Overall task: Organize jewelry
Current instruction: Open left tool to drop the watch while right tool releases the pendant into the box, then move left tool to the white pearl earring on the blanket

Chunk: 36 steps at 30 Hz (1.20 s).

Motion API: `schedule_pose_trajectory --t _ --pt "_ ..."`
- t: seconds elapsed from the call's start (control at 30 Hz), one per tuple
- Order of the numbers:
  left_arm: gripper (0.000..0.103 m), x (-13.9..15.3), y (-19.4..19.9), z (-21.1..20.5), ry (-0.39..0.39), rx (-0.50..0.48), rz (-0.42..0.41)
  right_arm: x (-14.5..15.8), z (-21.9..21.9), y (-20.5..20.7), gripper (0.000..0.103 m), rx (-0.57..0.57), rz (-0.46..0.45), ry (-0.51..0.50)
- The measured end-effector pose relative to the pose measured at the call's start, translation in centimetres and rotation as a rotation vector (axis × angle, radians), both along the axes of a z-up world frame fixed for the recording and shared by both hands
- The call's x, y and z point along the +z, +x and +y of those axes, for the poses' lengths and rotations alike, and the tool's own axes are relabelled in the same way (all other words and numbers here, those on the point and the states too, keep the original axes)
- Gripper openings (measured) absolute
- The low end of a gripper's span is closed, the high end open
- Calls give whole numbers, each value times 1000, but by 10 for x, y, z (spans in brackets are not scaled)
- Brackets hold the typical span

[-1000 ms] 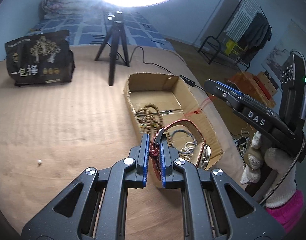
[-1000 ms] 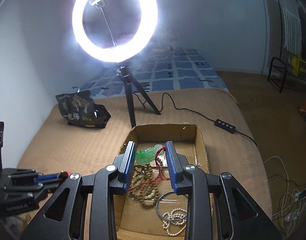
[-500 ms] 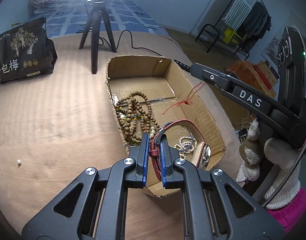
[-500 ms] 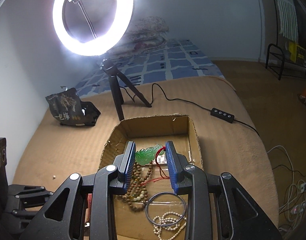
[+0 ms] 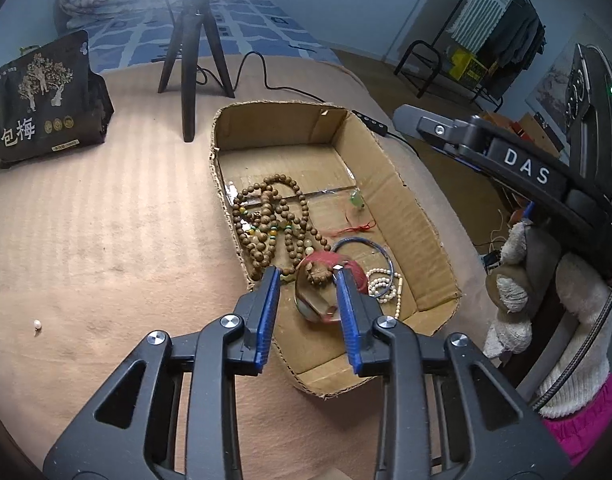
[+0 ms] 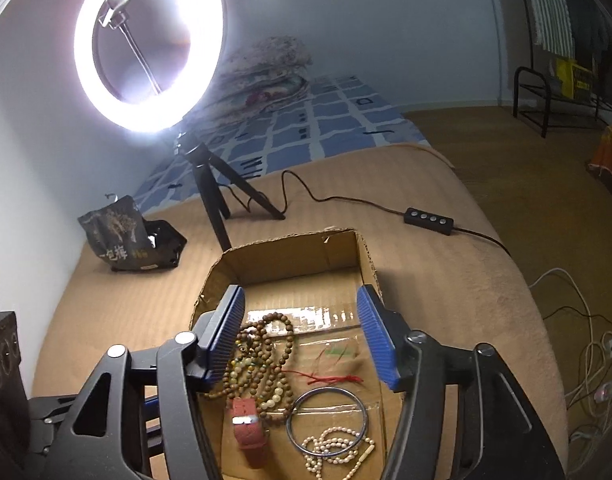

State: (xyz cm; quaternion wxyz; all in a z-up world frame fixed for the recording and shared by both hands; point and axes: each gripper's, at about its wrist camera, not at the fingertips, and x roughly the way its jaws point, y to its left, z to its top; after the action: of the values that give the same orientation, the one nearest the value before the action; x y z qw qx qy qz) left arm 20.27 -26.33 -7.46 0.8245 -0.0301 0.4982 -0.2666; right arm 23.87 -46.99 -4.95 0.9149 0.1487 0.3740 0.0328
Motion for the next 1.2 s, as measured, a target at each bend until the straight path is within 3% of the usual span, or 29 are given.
schedule_pose_trajectory --t 0.63,0.83,0.87,0.97,1.2 --pt "29 24 -13 23 27 18 -54 25 11 -17 58 2 6 -66" --pt "29 30 -18 50 67 55 -104 37 22 -33 70 12 -6 -83" --pt "30 31 -19 56 76 63 -115 40 26 -37 71 20 -9 -88" --pt "51 33 -20 73 94 90 -156 44 37 -45 76 44 -7 -91" --pt "58 35 -19 117 154 127 -209 45 73 -67 79 65 -10 -104"
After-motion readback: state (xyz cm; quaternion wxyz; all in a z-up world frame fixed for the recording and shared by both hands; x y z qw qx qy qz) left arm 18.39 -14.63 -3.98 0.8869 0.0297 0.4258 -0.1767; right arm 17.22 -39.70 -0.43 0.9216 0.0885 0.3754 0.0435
